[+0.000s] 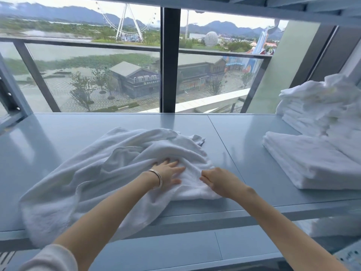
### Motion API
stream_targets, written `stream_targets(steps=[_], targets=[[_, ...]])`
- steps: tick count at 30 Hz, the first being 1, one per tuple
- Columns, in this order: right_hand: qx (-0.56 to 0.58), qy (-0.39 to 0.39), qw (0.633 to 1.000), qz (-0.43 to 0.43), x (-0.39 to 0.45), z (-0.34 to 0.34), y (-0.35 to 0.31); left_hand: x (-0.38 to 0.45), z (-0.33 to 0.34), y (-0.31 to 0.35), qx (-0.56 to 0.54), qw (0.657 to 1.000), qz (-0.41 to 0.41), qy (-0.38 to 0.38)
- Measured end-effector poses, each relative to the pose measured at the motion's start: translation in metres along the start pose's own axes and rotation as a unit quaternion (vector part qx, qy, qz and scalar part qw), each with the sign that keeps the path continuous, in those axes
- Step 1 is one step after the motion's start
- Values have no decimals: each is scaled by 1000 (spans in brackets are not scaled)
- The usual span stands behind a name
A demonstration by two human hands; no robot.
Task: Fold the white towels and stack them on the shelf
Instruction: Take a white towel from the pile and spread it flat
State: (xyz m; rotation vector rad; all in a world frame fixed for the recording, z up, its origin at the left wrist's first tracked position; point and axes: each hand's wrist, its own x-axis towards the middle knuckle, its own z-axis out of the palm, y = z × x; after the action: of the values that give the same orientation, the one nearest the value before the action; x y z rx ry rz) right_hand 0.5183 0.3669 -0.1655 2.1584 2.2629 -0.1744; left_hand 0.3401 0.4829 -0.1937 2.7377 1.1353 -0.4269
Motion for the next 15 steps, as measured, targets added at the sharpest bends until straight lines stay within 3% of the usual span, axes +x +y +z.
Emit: stream_targets(steps=[3, 6, 9, 13, 15], targets=[[28, 14, 999, -35, 15, 5, -3, 11, -10, 9, 12, 1000, 4, 11], [77, -63, 994, -53, 13, 6, 3, 0, -8, 20, 37, 999, -21, 28], [50, -134, 989, -46, 4, -3, 5, -31, 4, 24, 52, 997, -53, 31], [52, -43, 996, -56, 18, -8, -16, -62, 14, 26, 41, 996, -81, 4], [52, -57, 994, -80, 28, 3, -26, -66, 18, 26, -3, 994, -106, -27]])
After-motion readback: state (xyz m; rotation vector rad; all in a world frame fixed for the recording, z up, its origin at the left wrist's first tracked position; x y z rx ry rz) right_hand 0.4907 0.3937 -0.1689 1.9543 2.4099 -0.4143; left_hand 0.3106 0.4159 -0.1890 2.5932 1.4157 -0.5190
